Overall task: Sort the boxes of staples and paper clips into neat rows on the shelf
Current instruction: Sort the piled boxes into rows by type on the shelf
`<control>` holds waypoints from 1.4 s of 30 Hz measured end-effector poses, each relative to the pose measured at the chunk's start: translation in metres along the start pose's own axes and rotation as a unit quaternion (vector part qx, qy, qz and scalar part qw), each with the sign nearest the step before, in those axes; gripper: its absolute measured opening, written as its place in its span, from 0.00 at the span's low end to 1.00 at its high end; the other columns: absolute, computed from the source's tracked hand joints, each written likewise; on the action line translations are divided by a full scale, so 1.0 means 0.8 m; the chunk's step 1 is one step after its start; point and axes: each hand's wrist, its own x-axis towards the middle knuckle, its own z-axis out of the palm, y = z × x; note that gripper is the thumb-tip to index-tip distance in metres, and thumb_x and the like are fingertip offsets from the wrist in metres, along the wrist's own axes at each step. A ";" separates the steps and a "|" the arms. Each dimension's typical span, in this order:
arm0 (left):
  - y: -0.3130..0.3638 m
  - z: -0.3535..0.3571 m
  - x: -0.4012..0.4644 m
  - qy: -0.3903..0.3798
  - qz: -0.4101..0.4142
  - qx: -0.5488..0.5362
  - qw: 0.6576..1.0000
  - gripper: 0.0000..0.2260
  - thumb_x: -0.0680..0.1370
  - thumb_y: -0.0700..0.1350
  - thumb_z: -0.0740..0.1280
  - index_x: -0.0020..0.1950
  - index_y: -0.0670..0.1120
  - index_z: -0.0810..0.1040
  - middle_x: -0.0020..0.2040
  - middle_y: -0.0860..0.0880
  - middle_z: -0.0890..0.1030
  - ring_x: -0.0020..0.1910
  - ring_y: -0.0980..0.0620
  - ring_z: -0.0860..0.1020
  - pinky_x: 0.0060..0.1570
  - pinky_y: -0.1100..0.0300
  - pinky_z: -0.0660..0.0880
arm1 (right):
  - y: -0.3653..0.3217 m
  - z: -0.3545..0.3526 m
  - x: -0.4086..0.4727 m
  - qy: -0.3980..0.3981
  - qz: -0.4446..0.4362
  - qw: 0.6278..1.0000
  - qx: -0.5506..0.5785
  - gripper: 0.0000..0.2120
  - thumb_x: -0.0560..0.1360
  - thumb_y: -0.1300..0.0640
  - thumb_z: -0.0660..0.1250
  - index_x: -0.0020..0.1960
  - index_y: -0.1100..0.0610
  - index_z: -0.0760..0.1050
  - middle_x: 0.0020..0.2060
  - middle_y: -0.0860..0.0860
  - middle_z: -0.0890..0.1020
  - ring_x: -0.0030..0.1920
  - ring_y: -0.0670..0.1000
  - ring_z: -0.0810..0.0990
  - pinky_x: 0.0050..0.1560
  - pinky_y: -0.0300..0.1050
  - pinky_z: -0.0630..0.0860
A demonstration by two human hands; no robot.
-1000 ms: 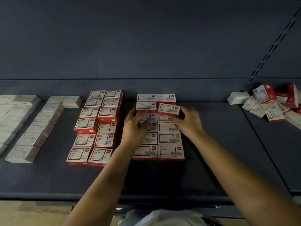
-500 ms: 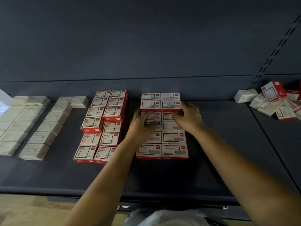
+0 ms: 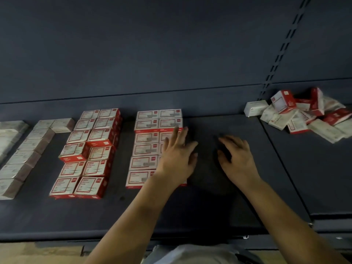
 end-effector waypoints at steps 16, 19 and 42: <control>0.121 0.088 0.071 0.057 0.102 -0.085 0.989 0.12 0.76 0.42 0.64 0.58 0.42 0.79 0.71 0.40 0.66 0.72 0.40 0.61 0.65 0.42 0.65 | 0.131 -0.132 0.055 0.084 0.228 0.970 -0.002 0.16 0.73 0.58 0.68 0.59 0.62 0.73 0.56 0.58 0.74 0.57 0.58 0.73 0.55 0.49 0.70; 0.119 0.090 0.072 0.075 0.100 -0.080 0.989 0.12 0.76 0.40 0.66 0.58 0.42 0.79 0.72 0.41 0.64 0.73 0.41 0.58 0.67 0.43 0.63 | 0.138 -0.124 0.073 0.011 0.277 0.957 -0.082 0.31 0.72 0.45 0.68 0.67 0.62 0.65 0.64 0.59 0.69 0.64 0.59 0.67 0.59 0.51 0.68; 0.152 0.047 0.064 0.032 -0.082 -0.459 0.884 0.13 0.78 0.43 0.63 0.63 0.47 0.74 0.55 0.49 0.80 0.57 0.56 0.77 0.57 0.68 0.72 | 0.094 -0.124 0.005 0.047 0.189 0.976 0.093 0.36 0.59 0.34 0.69 0.61 0.47 0.60 0.49 0.50 0.78 0.51 0.54 0.77 0.55 0.62 0.72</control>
